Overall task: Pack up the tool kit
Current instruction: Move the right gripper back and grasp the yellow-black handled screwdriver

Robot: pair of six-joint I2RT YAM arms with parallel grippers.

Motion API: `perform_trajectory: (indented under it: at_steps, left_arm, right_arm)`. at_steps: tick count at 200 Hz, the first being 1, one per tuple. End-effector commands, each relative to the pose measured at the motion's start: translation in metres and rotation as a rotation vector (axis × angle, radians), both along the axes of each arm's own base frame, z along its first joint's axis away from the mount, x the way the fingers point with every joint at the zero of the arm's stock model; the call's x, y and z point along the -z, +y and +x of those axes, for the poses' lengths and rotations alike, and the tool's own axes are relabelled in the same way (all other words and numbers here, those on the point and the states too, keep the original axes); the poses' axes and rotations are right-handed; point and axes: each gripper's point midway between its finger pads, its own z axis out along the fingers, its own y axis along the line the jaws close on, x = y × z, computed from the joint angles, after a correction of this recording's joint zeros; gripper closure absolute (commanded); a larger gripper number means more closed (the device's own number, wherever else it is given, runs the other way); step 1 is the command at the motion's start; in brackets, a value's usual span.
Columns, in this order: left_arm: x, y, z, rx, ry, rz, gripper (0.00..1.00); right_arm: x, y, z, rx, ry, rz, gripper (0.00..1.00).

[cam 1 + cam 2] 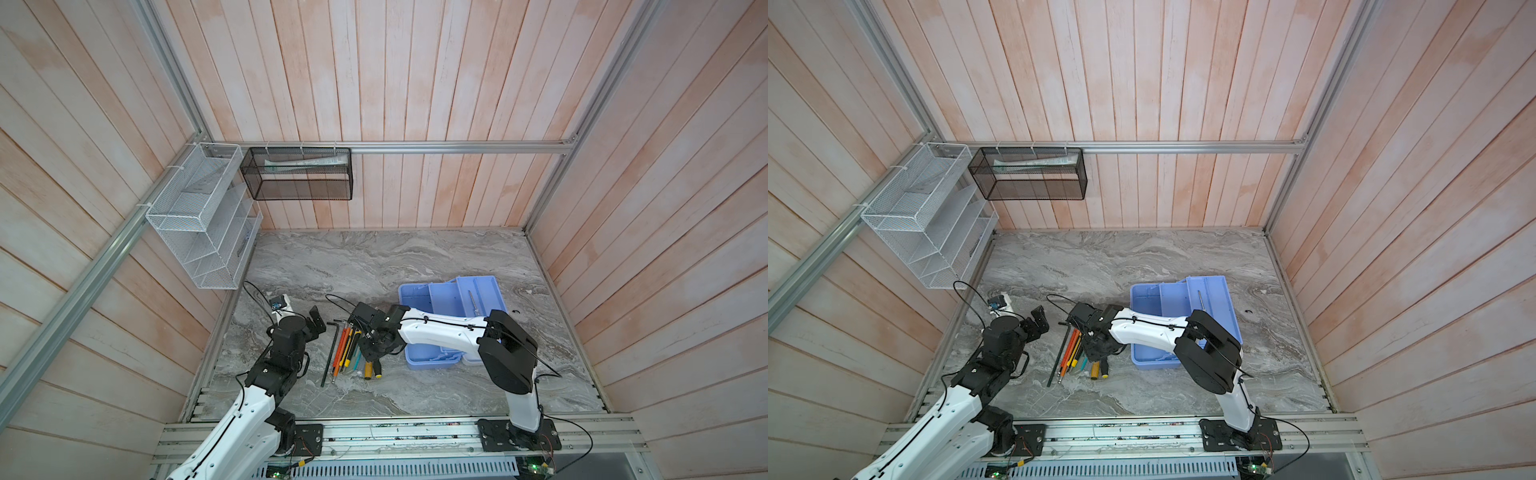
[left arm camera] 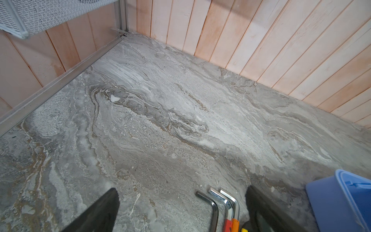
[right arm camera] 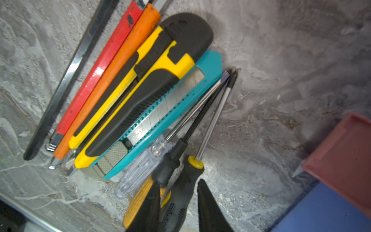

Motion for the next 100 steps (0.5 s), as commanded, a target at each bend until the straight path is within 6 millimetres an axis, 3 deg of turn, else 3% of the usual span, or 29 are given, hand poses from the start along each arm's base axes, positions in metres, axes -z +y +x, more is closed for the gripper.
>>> perform_trajectory:
  at_steps: [1,41,100]
  left_arm:
    - [0.008,0.004,-0.004,-0.017,0.015,-0.001,0.0]
    - [0.008,0.003,-0.003,-0.013,0.018,0.0,0.0]
    - [0.007,0.003,-0.002,-0.01,0.017,-0.001,0.0]
  right_arm:
    - [0.007,-0.007,0.001,0.009,-0.006,-0.062,0.7]
    - [0.017,-0.004,-0.001,0.008,0.017,-0.064,0.71]
    - [0.032,-0.016,-0.003,0.02,0.028,-0.135,0.72]
